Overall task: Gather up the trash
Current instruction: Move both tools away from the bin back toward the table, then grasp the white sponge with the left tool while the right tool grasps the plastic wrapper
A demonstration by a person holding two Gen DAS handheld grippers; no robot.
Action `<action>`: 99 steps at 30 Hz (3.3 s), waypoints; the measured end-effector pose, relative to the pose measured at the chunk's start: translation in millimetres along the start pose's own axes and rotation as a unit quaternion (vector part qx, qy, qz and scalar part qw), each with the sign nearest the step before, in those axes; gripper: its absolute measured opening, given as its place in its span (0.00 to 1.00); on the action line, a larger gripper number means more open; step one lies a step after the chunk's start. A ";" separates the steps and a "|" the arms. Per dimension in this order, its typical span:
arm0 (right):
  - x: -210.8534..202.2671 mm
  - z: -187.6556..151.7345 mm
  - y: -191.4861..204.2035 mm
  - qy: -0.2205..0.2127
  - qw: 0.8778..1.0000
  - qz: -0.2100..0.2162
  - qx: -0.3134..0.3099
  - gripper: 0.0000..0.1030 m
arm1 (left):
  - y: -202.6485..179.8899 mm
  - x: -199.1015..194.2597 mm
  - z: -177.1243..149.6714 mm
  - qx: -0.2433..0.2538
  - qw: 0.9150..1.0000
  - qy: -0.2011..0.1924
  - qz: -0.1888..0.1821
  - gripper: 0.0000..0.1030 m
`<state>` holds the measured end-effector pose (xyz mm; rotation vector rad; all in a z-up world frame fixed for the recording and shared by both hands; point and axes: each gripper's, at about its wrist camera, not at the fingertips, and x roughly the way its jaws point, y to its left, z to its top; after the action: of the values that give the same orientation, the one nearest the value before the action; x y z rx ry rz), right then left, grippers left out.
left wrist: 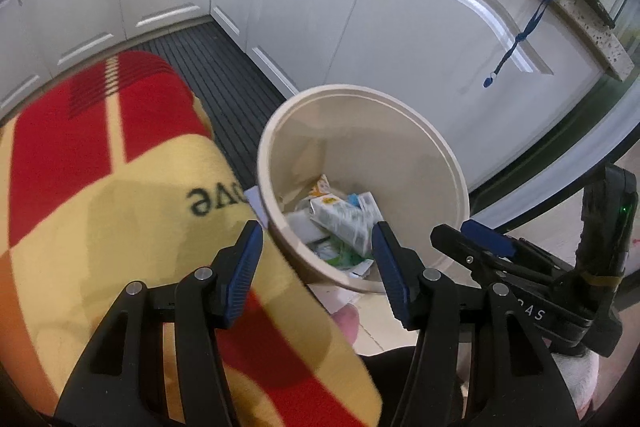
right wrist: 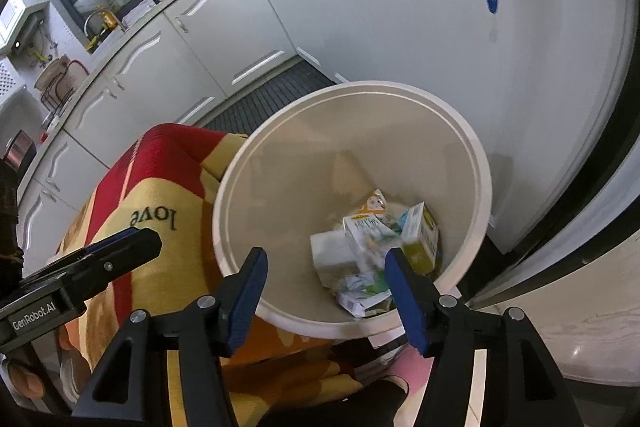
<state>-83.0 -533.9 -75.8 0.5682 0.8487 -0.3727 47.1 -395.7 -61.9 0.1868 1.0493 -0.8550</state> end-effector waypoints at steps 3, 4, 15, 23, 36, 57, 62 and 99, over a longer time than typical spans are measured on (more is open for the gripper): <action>-2.6 -0.5 9.4 -0.002 1.000 0.003 -0.008 0.58 | 6.9 -9.4 -2.9 -0.001 1.000 -0.010 0.007 0.54; -3.4 -1.0 12.0 -0.002 1.000 0.003 -0.010 0.58 | 9.1 -11.9 -4.0 -0.002 1.000 -0.013 0.008 0.54; -9.5 0.0 53.1 -0.008 0.999 0.025 -0.043 0.61 | 47.7 -52.6 -19.8 -0.020 0.998 -0.050 0.042 0.54; -10.1 -6.0 108.7 -0.007 0.994 0.060 -0.090 0.66 | 78.6 -84.8 -36.7 -0.039 0.995 -0.067 0.068 0.54; 12.7 -20.2 199.1 0.023 0.979 0.119 -0.166 0.69 | 179.2 -153.7 -85.0 -0.133 0.981 -0.076 0.118 0.54; 64.1 -59.4 351.8 0.094 0.931 0.202 -0.291 0.78 | 355.1 -228.4 -178.2 -0.364 0.914 -0.087 0.158 0.60; 70.9 -61.5 376.8 0.091 0.922 0.213 -0.311 0.80 | 369.4 -213.1 -170.8 -0.376 0.909 -0.087 0.158 0.60; 64.1 -40.9 374.9 0.053 0.923 0.259 -0.279 0.24 | 310.3 -215.5 -129.9 -0.242 0.965 -0.100 0.032 0.29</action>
<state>127.4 -218.0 -28.1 0.2591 0.8245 0.3848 127.5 -5.7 -29.3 -0.2728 1.0241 -0.5250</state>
